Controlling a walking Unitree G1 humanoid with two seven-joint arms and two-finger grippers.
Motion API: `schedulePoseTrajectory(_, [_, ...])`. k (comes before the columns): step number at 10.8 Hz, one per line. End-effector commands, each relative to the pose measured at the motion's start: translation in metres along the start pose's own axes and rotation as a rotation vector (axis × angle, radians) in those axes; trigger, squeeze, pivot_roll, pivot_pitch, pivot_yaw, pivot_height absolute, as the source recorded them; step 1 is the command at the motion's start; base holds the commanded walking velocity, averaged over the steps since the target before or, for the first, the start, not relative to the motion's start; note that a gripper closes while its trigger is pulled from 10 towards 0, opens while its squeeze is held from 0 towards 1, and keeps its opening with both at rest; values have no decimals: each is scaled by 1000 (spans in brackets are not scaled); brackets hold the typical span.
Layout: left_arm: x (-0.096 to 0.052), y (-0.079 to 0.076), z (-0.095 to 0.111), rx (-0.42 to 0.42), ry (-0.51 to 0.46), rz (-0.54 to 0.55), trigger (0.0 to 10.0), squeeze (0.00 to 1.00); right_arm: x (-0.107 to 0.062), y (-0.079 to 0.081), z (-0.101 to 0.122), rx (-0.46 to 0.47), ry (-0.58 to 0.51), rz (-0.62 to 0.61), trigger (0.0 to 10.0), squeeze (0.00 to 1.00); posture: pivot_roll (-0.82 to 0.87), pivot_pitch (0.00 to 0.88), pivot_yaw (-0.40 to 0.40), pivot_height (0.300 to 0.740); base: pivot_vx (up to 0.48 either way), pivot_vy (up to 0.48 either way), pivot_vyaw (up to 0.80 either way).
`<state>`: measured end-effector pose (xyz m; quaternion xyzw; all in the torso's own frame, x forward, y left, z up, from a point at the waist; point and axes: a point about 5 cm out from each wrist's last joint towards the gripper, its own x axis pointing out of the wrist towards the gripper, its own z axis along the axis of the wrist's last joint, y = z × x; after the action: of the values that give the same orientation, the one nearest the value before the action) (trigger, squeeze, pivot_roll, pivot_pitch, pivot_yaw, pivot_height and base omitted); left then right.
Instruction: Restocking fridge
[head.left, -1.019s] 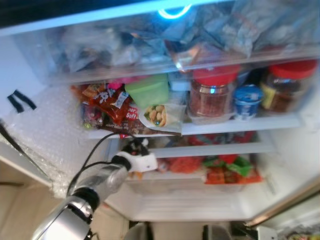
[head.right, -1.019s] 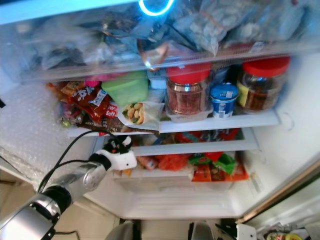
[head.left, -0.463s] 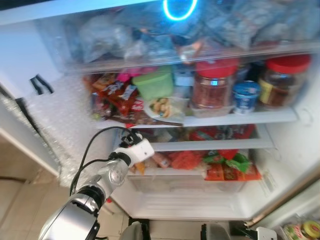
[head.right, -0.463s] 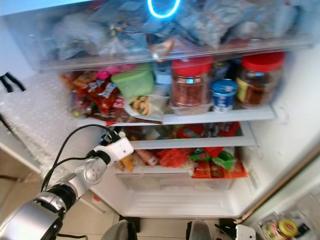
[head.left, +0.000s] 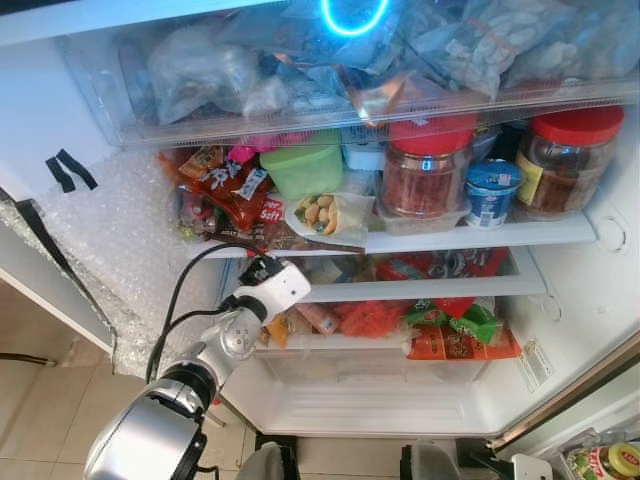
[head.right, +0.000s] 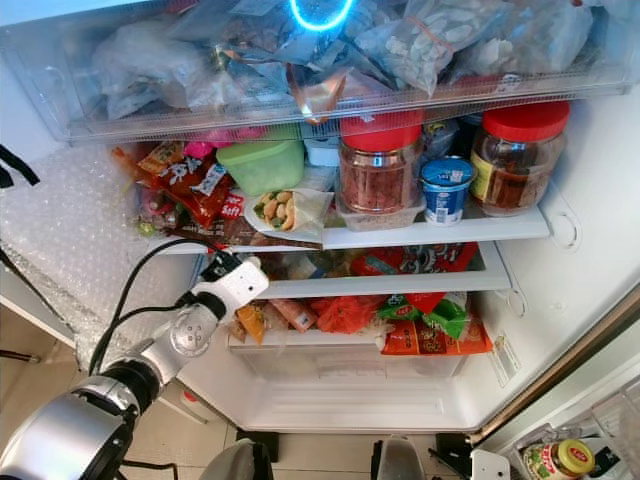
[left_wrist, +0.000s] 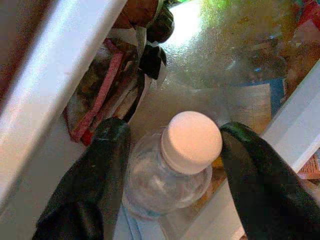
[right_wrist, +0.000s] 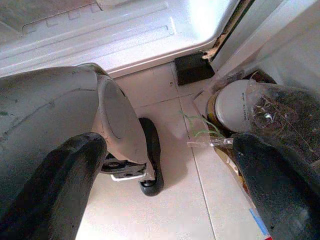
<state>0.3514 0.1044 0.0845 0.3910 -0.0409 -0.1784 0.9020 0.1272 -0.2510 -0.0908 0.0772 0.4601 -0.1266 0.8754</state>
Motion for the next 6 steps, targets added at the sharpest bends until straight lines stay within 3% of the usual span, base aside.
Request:
schedulePoseTrajectory(1, [0,3,-2,32,-1,-13,10000,1000,-1,4,-9,15,35,12,10000,0,-171,79,135,648,0,0,0])
schedulePoseTrajectory(6, [-1,1,1,7,-31,-37,10000,1000,-1,4,-9,4,42,15,10000,0,-166,76,131,648,0,0,0])
